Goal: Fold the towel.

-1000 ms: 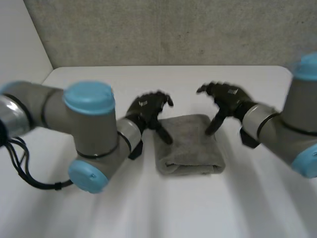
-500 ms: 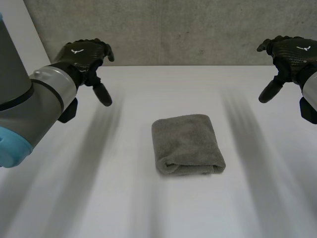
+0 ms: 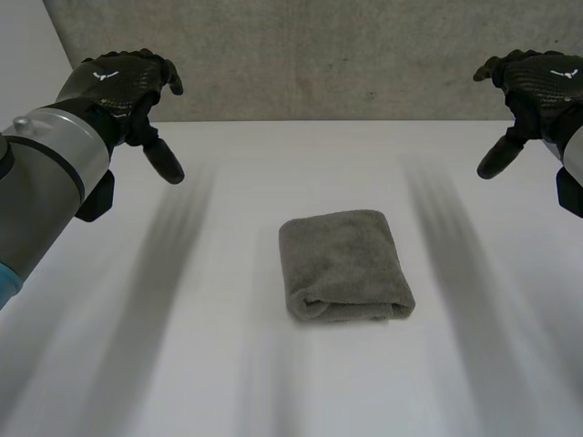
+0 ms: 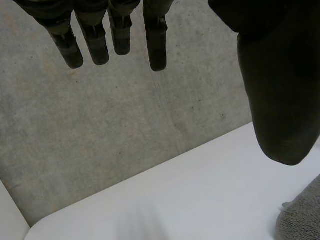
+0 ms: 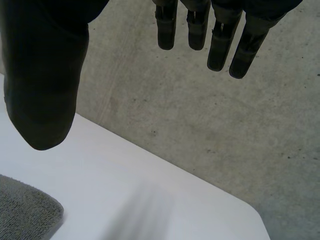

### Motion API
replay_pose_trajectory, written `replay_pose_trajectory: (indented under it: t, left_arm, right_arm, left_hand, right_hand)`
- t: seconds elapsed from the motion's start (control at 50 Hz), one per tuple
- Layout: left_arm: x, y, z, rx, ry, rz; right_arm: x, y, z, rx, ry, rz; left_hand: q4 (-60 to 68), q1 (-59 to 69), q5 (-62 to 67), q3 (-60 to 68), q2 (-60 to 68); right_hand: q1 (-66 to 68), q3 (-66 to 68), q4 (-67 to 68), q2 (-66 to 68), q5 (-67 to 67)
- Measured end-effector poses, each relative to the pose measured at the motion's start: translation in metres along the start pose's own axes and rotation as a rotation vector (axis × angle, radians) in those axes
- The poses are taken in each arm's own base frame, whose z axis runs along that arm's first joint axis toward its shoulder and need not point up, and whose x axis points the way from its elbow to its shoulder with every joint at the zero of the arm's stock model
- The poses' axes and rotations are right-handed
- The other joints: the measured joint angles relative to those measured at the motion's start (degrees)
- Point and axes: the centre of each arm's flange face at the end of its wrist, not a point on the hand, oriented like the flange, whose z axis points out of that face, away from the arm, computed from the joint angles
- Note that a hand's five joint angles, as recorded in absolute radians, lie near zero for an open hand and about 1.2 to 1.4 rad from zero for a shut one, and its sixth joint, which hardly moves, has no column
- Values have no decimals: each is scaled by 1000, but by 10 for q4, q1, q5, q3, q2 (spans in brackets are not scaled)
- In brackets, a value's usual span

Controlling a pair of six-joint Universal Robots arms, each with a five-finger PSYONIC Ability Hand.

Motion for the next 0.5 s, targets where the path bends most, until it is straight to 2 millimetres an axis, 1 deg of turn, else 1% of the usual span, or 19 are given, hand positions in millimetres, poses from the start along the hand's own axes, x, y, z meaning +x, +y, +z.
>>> replay_pose_trajectory:
  t: [0.12,0.26,0.36,0.5]
  left_arm:
    - [0,-1,-3,4,-1,-1]
    - [-1,-3,-5,9,-2,-3]
    - [-2,-3,-5,9,-5,-5]
    - [-3,0,-6,-2,-9,-7]
  right_arm:
    - [1,0,-1,-6,11,0]
    - [4,8,-4,-53,65,0]
    - [-4,11,-8,-68,64,-5]
    - [-15,11,-11,-64,35,-8]
  left_hand:
    - [0,0,0,0,0]
    - [0,0,0,0,0]
    - [0,0,0,0,0]
    - [0,0,0,0,0]
  right_hand:
    - [0,0,0,0,0]
    - [0,0,0,0,0]
    - [0,0,0,0,0]
    - [0,0,0,0,0]
